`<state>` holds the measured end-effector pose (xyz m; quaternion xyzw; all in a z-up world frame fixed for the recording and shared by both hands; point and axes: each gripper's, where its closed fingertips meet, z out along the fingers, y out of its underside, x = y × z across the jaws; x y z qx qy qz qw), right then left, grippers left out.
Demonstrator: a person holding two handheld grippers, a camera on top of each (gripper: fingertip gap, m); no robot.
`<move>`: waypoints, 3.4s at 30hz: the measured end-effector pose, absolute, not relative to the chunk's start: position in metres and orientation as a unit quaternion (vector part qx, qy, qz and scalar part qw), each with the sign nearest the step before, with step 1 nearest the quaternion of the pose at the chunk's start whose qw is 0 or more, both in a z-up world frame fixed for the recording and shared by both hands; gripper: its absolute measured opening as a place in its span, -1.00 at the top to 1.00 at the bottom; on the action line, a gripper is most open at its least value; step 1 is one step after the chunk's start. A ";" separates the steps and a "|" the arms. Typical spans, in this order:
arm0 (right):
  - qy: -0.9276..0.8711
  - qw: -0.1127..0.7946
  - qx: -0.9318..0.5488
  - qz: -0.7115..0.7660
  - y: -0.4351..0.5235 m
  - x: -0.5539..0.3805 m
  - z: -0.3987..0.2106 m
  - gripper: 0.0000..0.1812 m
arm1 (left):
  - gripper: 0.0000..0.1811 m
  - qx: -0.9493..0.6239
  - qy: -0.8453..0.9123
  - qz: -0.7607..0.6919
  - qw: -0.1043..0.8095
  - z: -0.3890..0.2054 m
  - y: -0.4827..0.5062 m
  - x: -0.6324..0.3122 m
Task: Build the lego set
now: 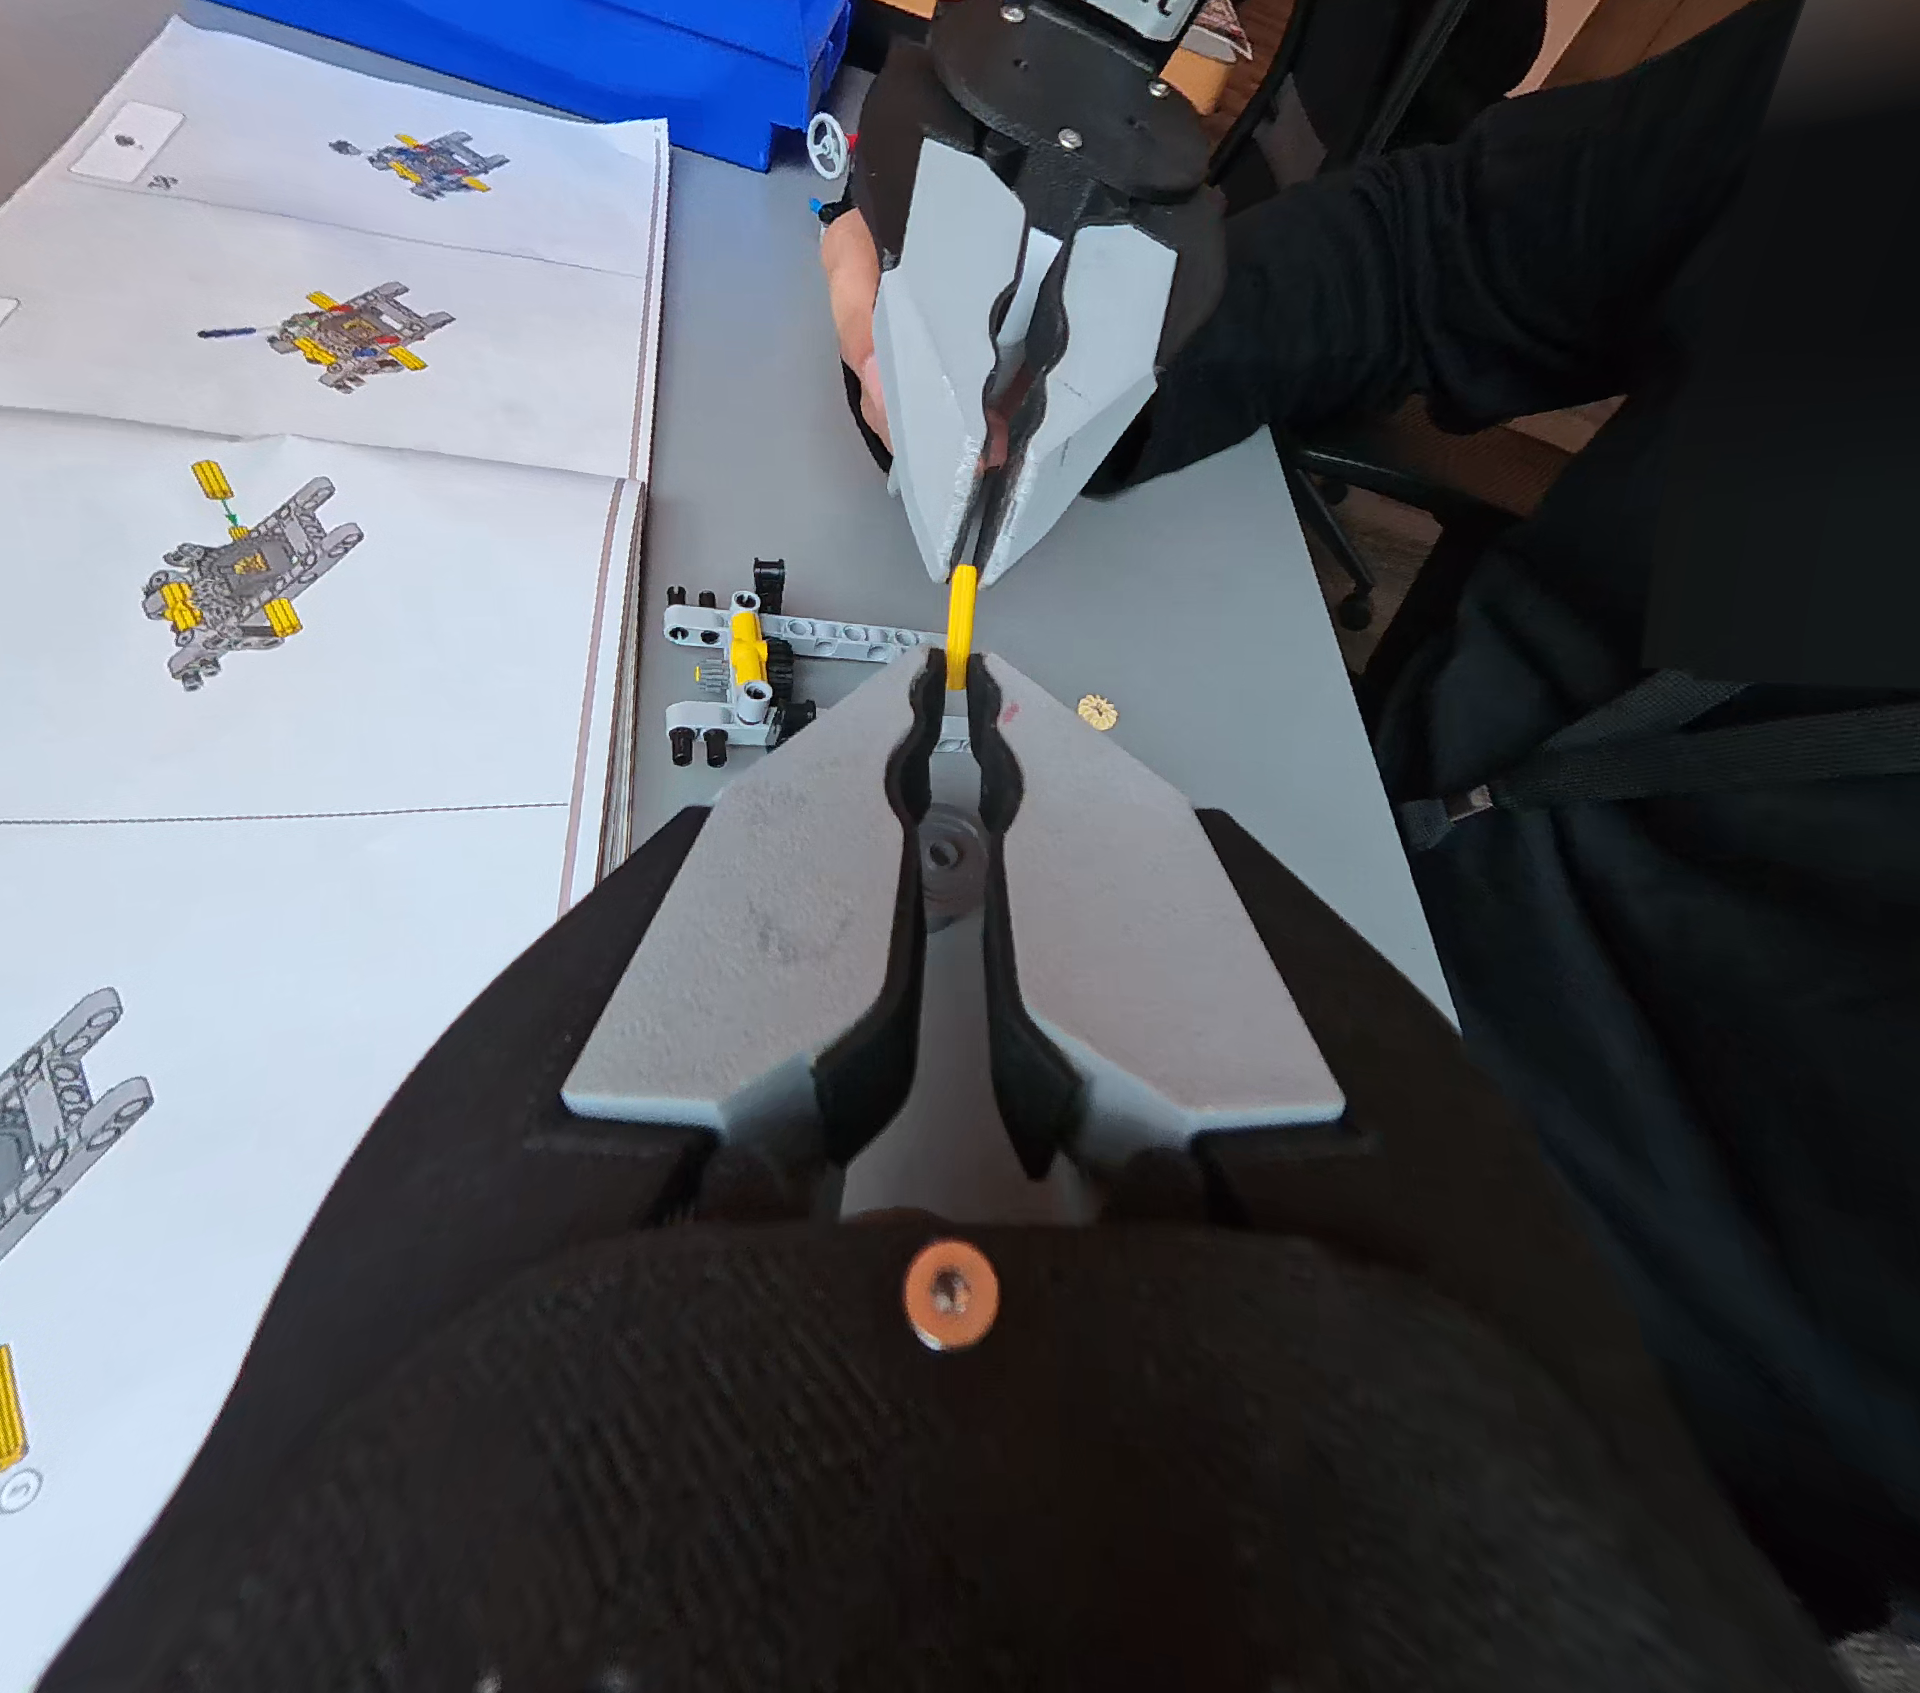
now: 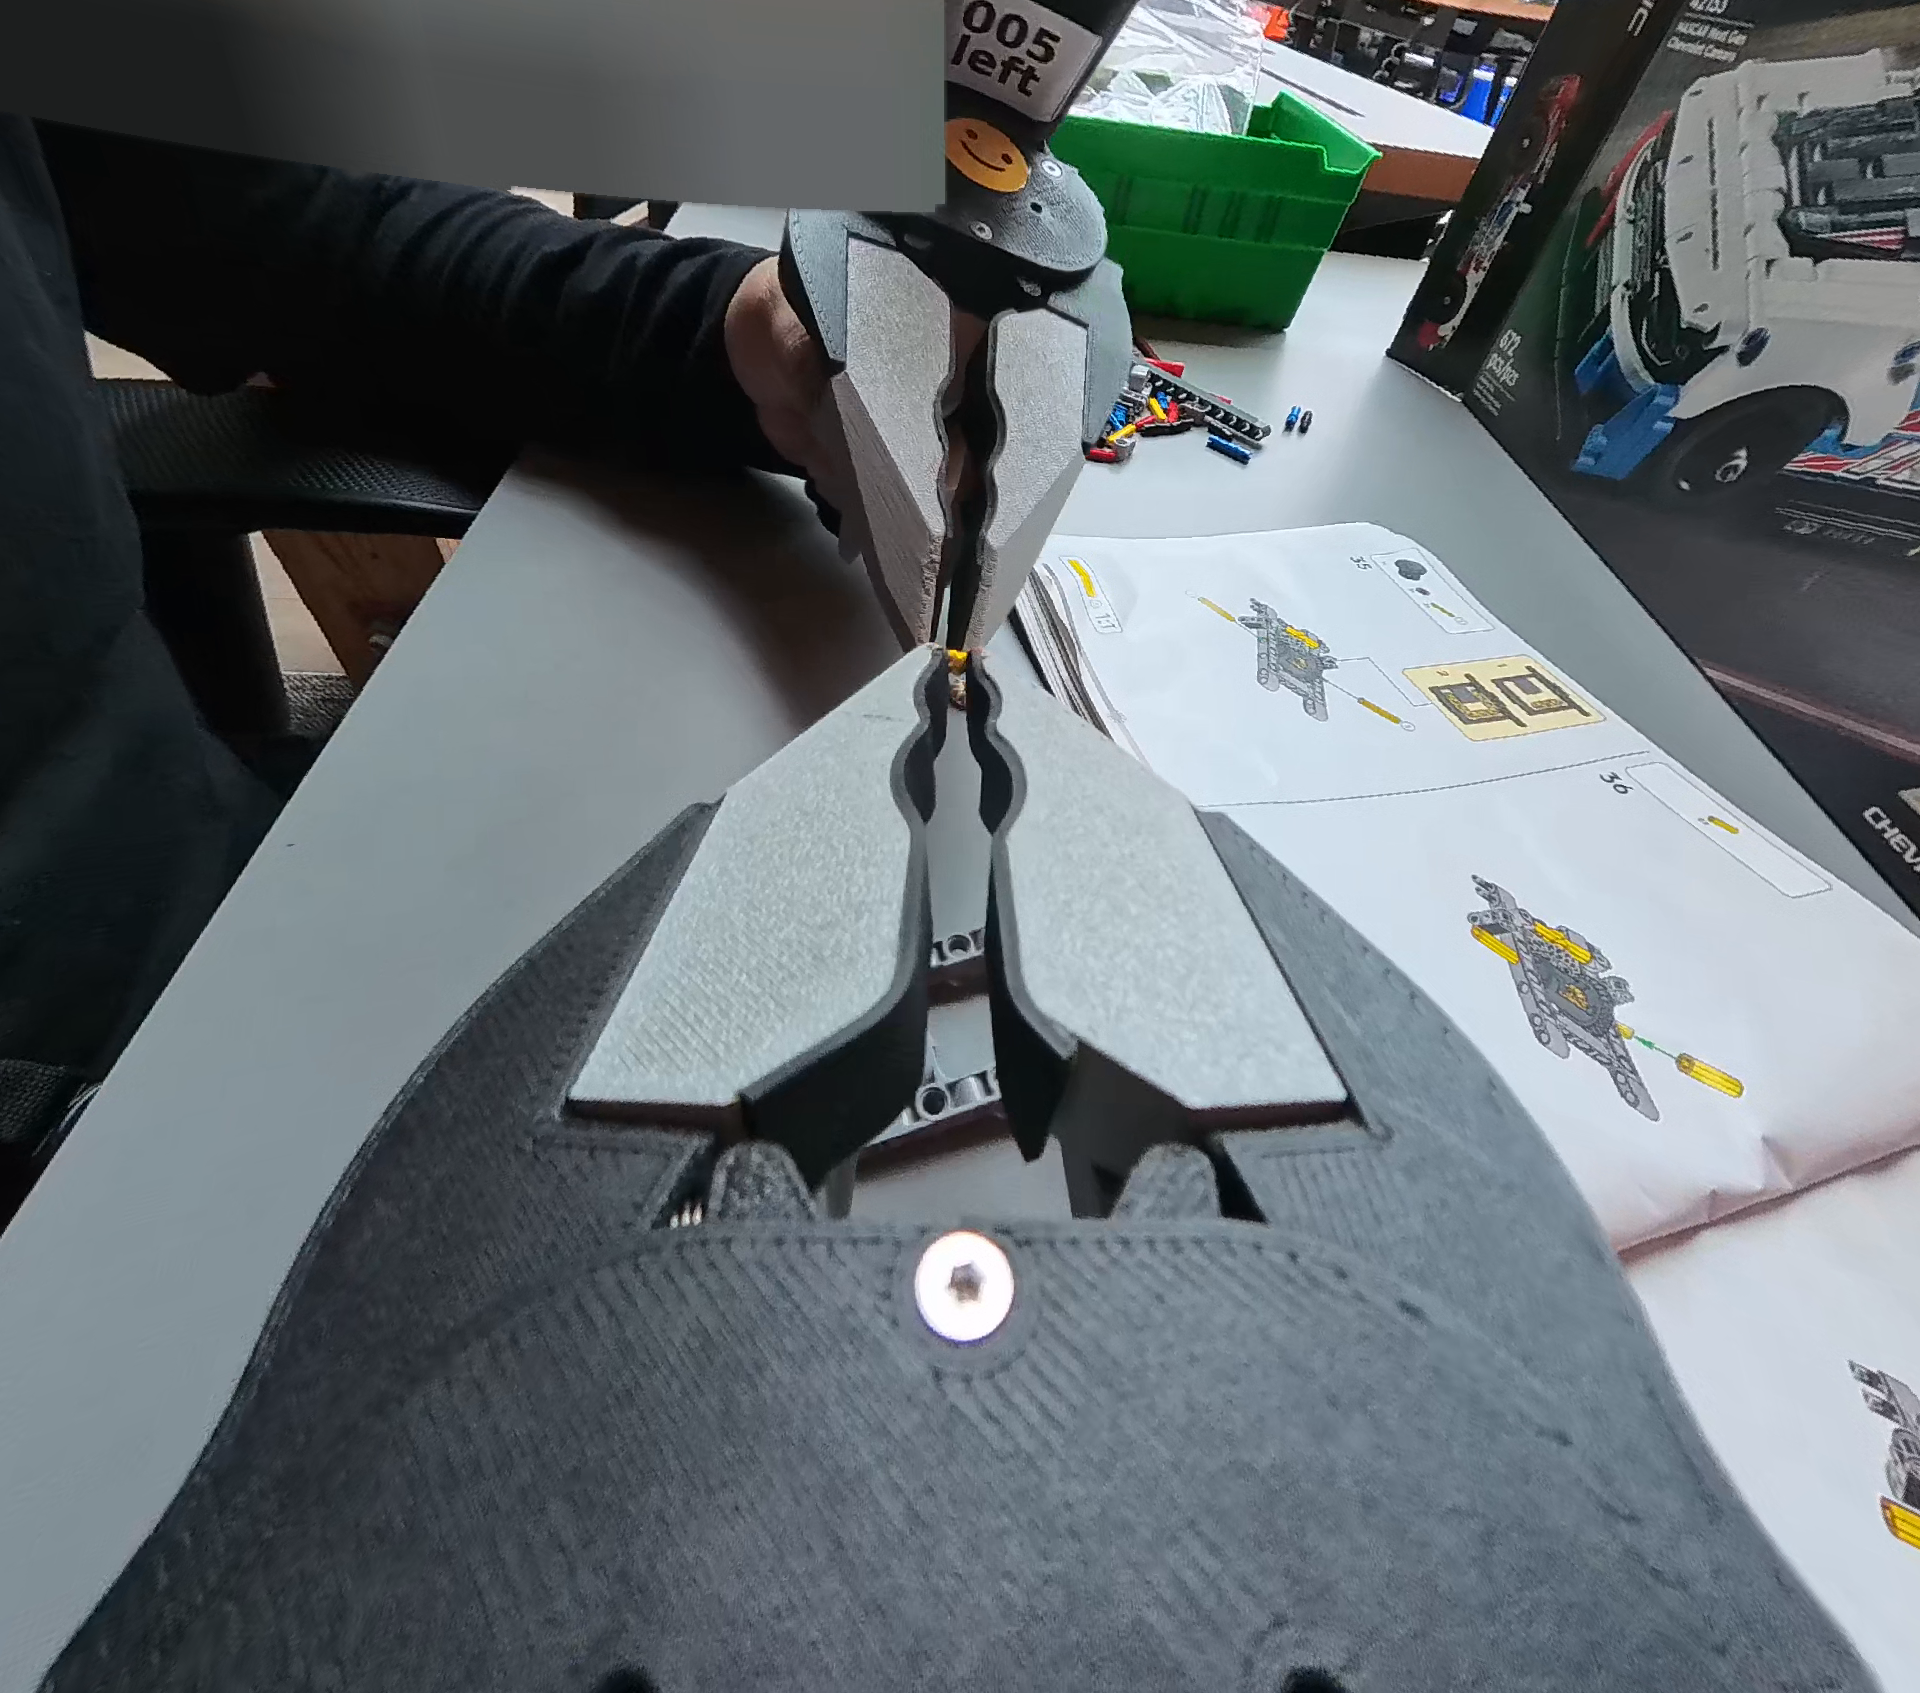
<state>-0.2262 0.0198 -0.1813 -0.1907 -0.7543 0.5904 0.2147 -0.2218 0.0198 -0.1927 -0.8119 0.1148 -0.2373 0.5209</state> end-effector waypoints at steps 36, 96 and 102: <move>-0.826 0.240 -0.155 0.486 -0.002 -0.221 -0.218 1.00 | 0.56 -0.889 0.172 -0.178 0.386 -0.251 0.004 -0.215; -0.809 0.107 -0.296 0.496 0.020 -0.242 -0.233 1.00 | 0.64 -0.904 0.121 -0.184 0.366 -0.262 0.012 -0.228; -0.795 0.073 -0.335 0.500 0.025 -0.249 -0.236 1.00 | 0.81 -0.906 0.096 -0.189 0.367 -0.263 0.016 -0.231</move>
